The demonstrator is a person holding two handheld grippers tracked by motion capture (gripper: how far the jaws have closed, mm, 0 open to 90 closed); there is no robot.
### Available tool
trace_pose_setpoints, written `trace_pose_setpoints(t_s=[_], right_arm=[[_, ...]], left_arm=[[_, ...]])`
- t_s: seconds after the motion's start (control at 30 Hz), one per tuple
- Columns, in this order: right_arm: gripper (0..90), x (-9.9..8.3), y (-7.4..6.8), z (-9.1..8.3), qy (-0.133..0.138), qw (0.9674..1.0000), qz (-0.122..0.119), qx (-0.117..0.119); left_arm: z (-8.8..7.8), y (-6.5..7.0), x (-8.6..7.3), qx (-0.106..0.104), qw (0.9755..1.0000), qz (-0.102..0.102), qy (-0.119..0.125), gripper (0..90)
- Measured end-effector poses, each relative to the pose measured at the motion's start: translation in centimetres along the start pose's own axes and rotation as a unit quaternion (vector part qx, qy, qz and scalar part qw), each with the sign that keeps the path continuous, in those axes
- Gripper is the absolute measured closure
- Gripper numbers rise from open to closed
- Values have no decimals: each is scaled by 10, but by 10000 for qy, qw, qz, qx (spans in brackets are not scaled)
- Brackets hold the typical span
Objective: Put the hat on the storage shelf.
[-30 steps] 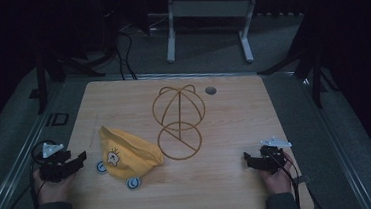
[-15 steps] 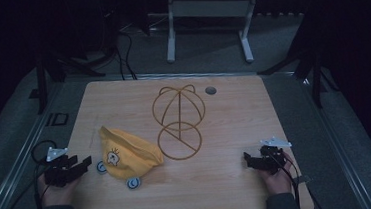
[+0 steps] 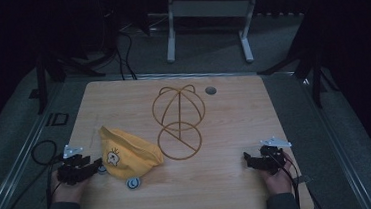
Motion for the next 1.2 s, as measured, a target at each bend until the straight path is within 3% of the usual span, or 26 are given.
trace_pose_setpoints(t_s=[0.27, 0.5, 0.6, 0.97, 1.2], right_arm=[[129, 0, 0, 0, 0, 10000, 0, 0], [129, 0, 0, 0, 4, 10000, -25, -5], [129, 0, 0, 0, 4, 10000, -24, -5], [129, 0, 0, 0, 3, 10000, -25, -5], [129, 0, 0, 0, 2, 10000, -24, -6]], left_arm=[[13, 5, -5, -68, 9991, 45, -411, 551], [17, 4, -5, -149, 9982, -22, -580, 557], [18, 6, -4, -64, 9980, -2, -622, 562], [15, 9, 3, -195, 9965, -97, -808, 816], [7, 4, 7, -156, 9969, -152, -754, 843]])
Point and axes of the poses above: each handheld gripper's, and its own axes: z roughly forward along the jaws, x roughly out of its top, y roughly to its right, the point moved 1 cm from there along z, roughly forward along the jaws, and after that the axes turned 5 degrees about y, right-handed, at the moved point
